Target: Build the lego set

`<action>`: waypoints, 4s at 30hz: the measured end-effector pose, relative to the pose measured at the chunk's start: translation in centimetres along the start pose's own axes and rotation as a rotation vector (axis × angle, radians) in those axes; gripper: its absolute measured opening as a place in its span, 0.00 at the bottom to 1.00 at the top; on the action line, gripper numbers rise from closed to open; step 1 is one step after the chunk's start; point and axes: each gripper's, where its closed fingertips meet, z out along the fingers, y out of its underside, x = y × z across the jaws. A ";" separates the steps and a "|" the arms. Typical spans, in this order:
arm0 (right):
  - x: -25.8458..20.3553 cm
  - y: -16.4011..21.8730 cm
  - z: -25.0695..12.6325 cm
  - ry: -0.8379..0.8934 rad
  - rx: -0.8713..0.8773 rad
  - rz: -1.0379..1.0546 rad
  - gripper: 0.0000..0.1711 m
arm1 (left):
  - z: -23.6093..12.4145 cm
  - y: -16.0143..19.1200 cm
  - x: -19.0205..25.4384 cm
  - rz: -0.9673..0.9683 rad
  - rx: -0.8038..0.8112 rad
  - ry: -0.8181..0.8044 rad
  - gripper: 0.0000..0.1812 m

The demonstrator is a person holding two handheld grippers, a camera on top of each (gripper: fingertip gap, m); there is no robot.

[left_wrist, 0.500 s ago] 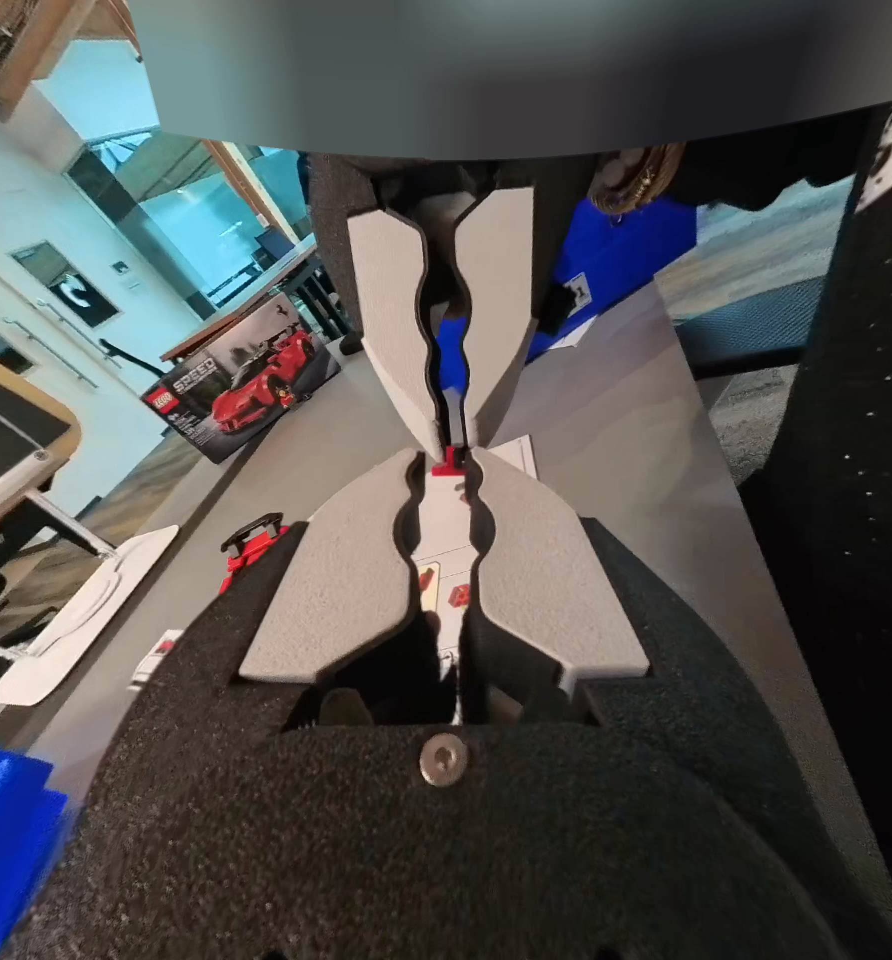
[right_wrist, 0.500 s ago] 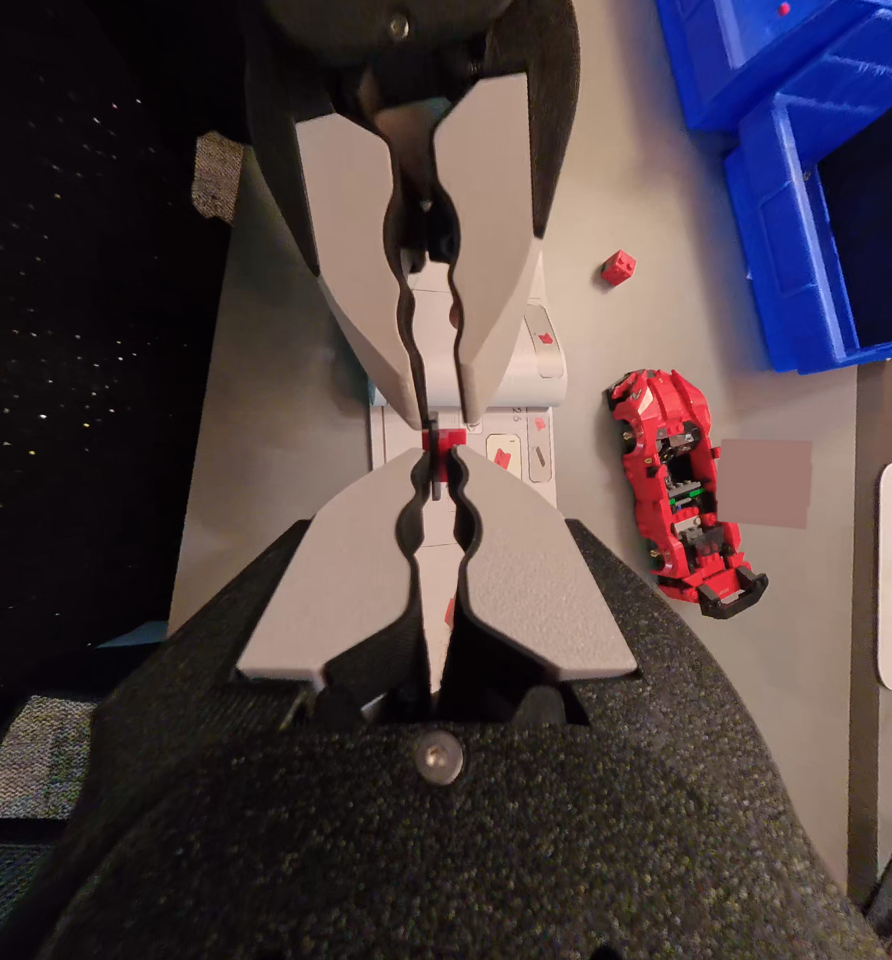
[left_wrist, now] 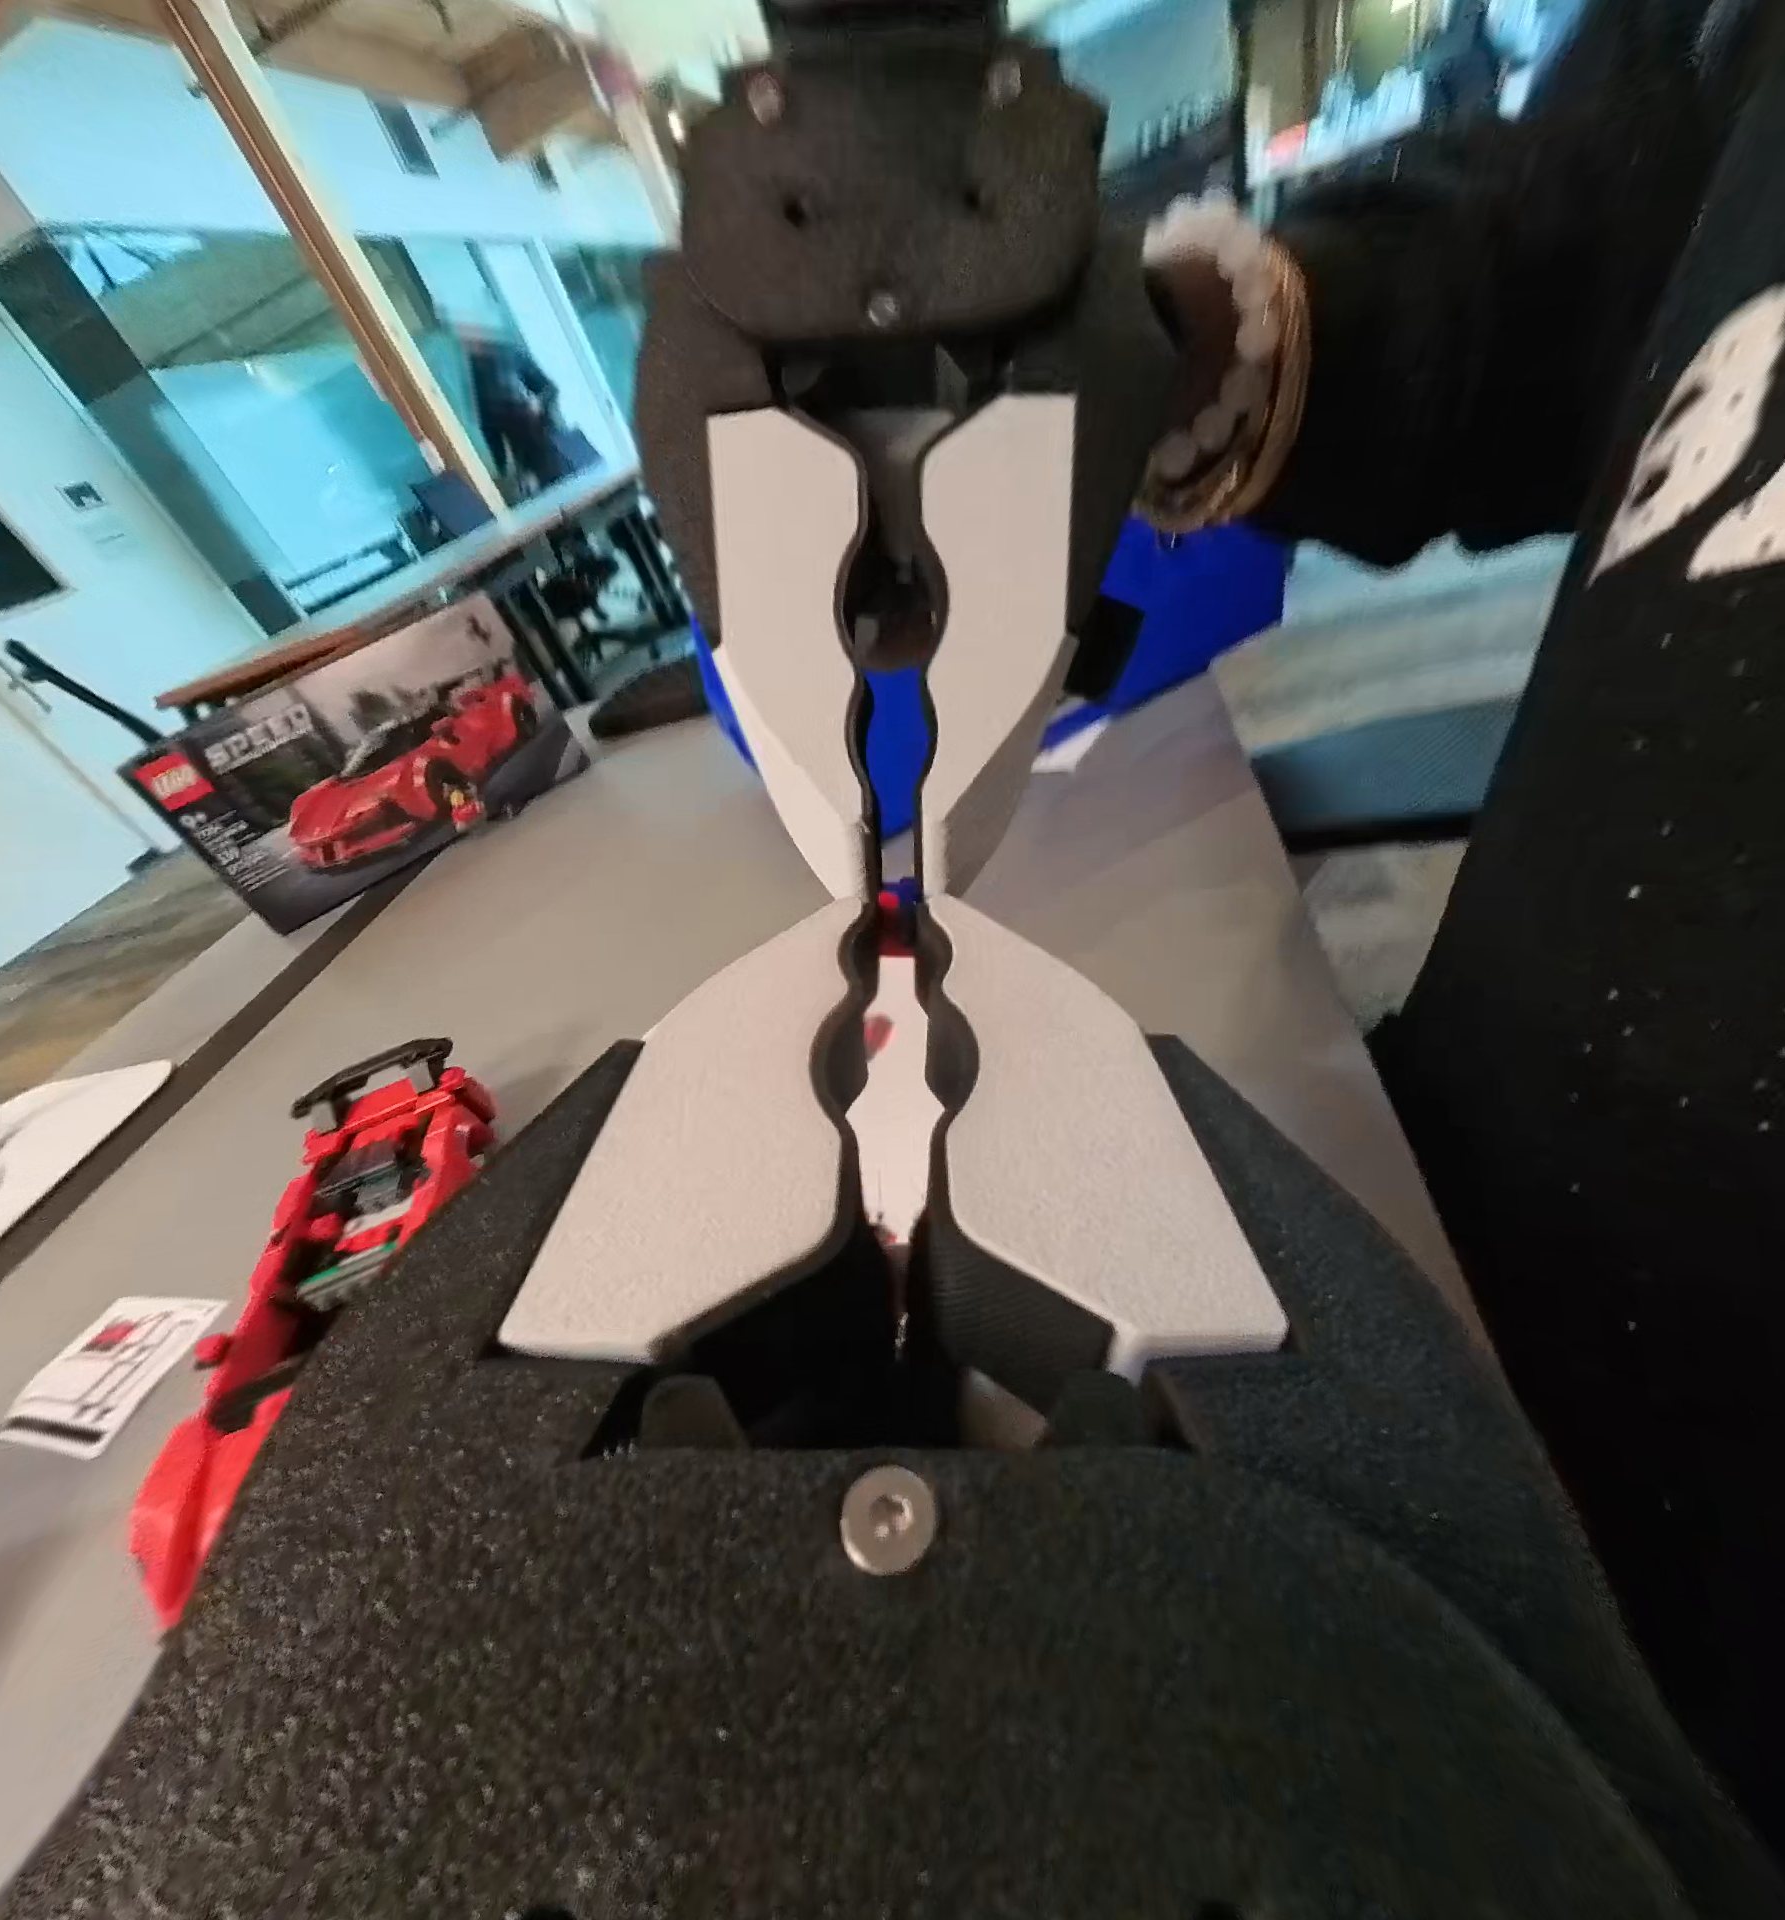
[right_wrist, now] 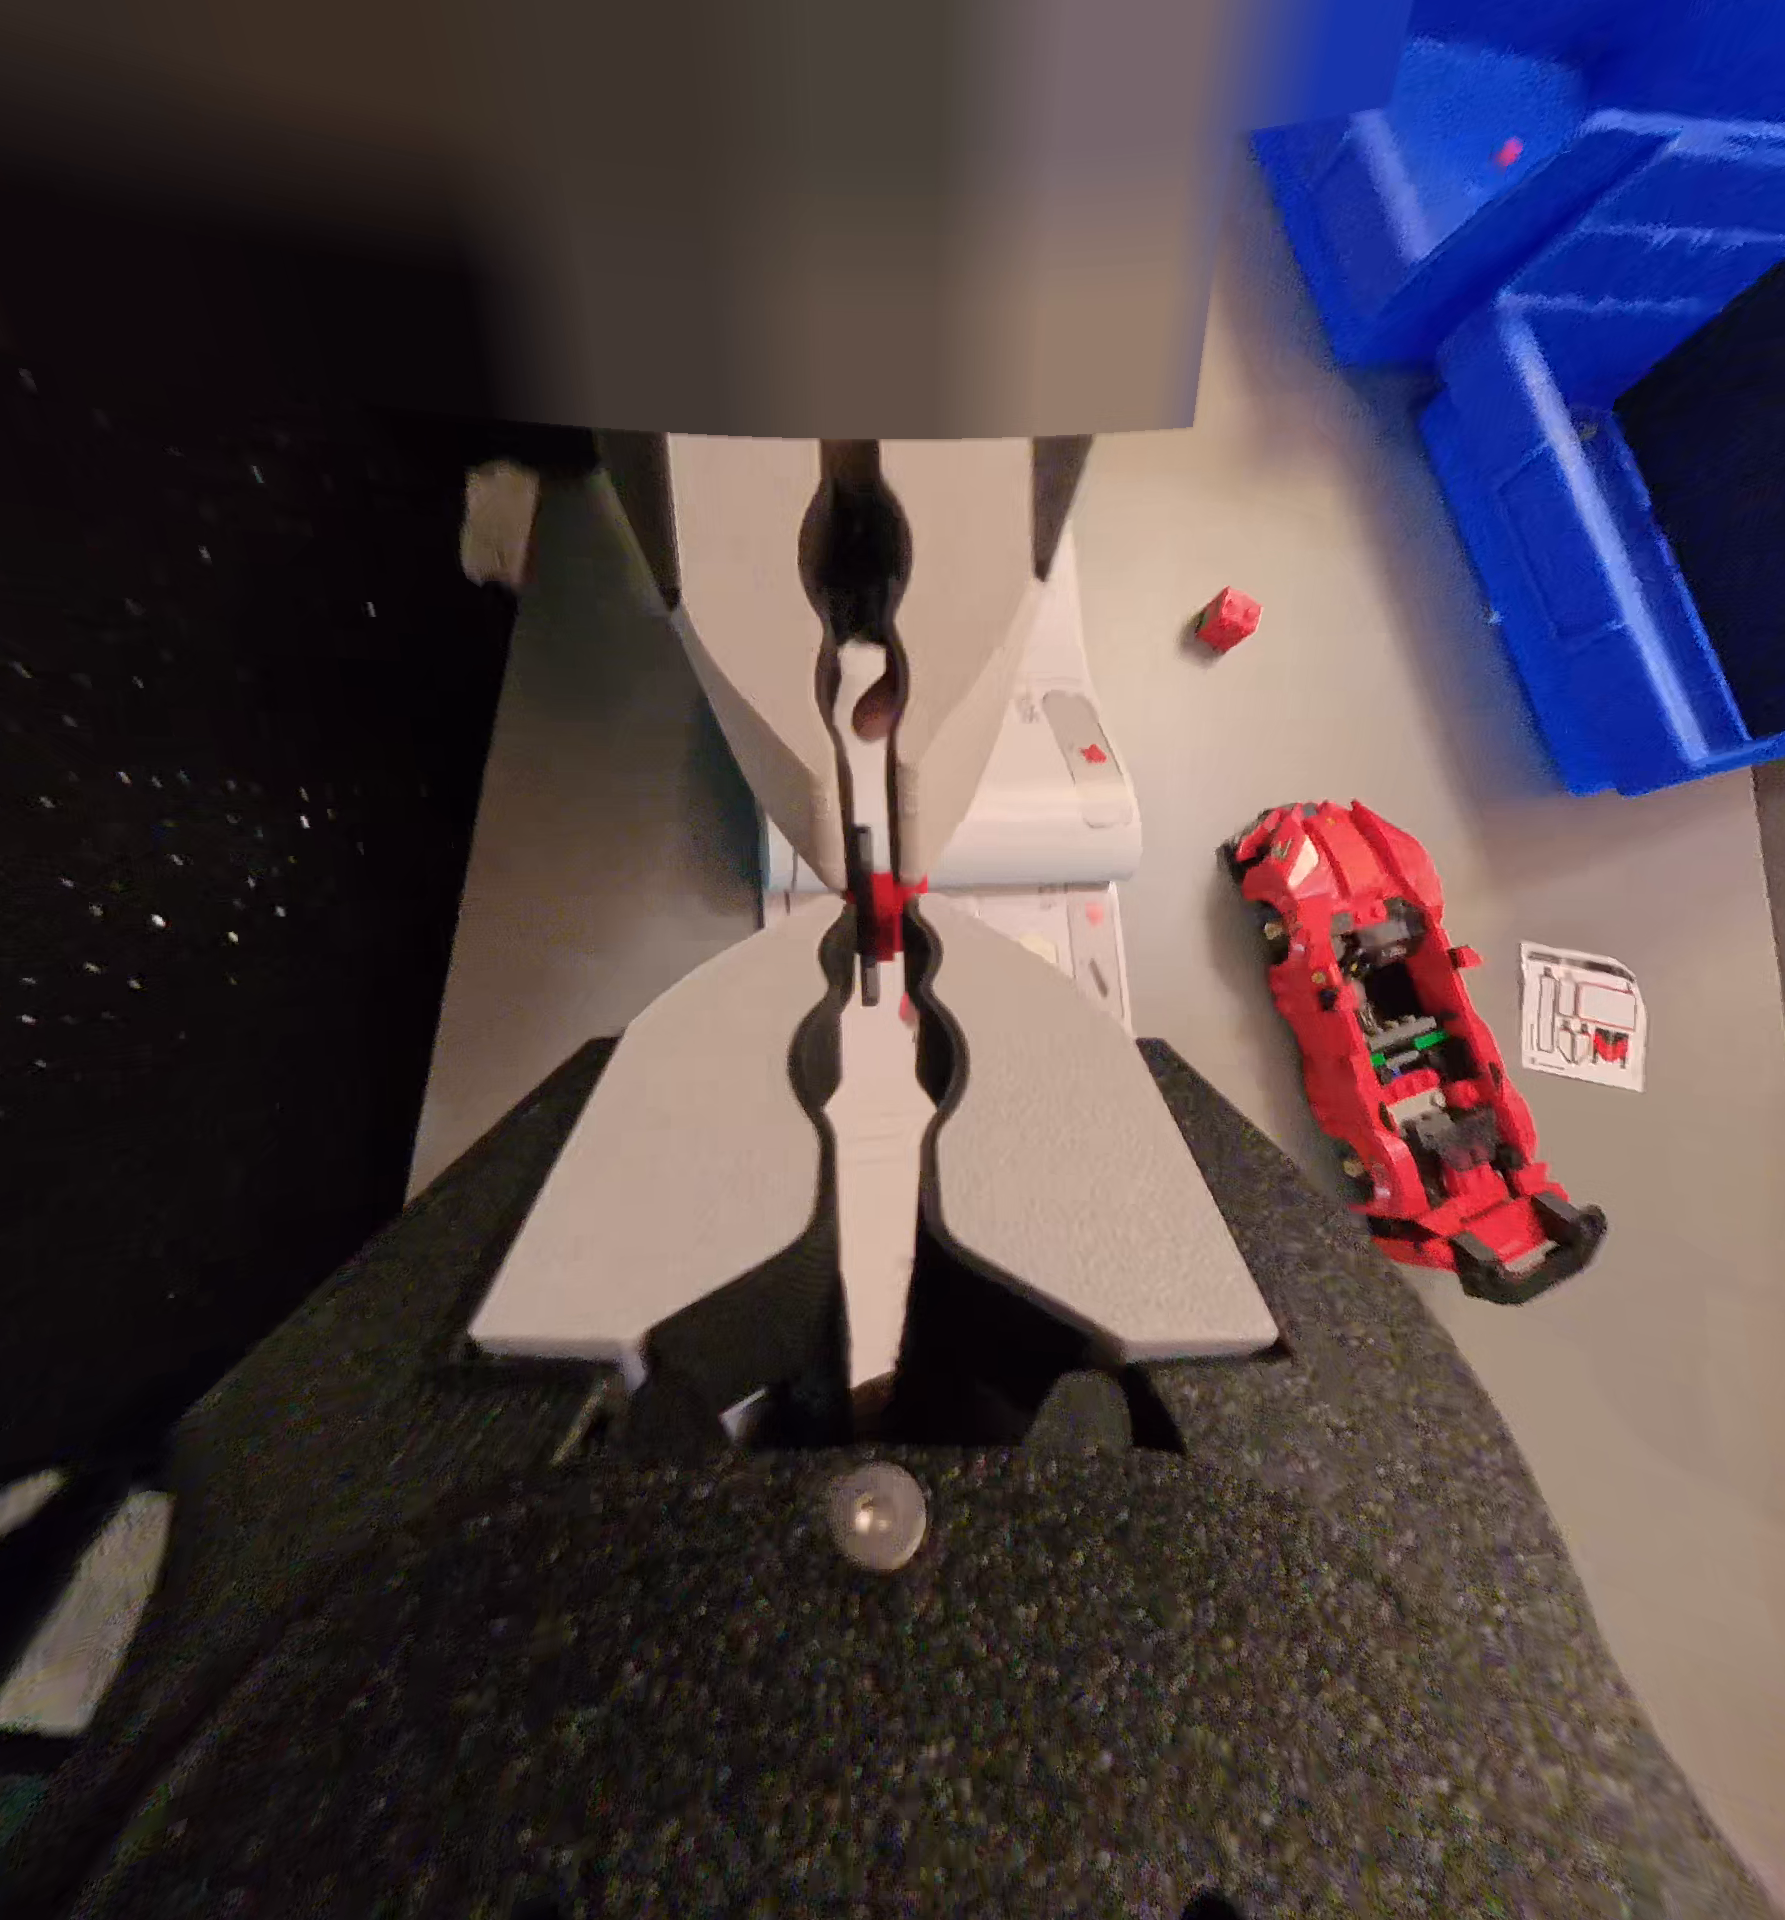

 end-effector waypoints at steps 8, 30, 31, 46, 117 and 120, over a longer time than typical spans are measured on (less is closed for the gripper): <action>0.4 -2.9 -1.9 -0.084 0.419 0.082 0.09 | -0.8 -2.9 -0.3 -0.166 0.260 0.024 0.03; 0.7 -2.2 -1.1 -0.026 0.491 0.217 0.04 | -0.8 -2.2 -0.6 -0.282 0.242 0.095 0.03; 0.9 -1.9 -1.1 -0.019 0.489 0.242 0.04 | -0.5 -2.0 -0.8 -0.288 0.218 0.081 0.03; 5.2 -2.1 -3.1 -0.442 1.373 1.366 0.04 | 0.2 -1.0 -4.6 0.068 0.070 -0.338 0.24; 1.8 7.5 2.1 -0.014 0.250 0.567 0.11 | -8.6 2.3 -8.9 -0.509 0.214 -0.311 0.09; 1.6 8.0 3.1 -0.024 0.194 0.556 0.11 | -8.6 2.4 -8.9 -0.515 0.241 -0.300 0.09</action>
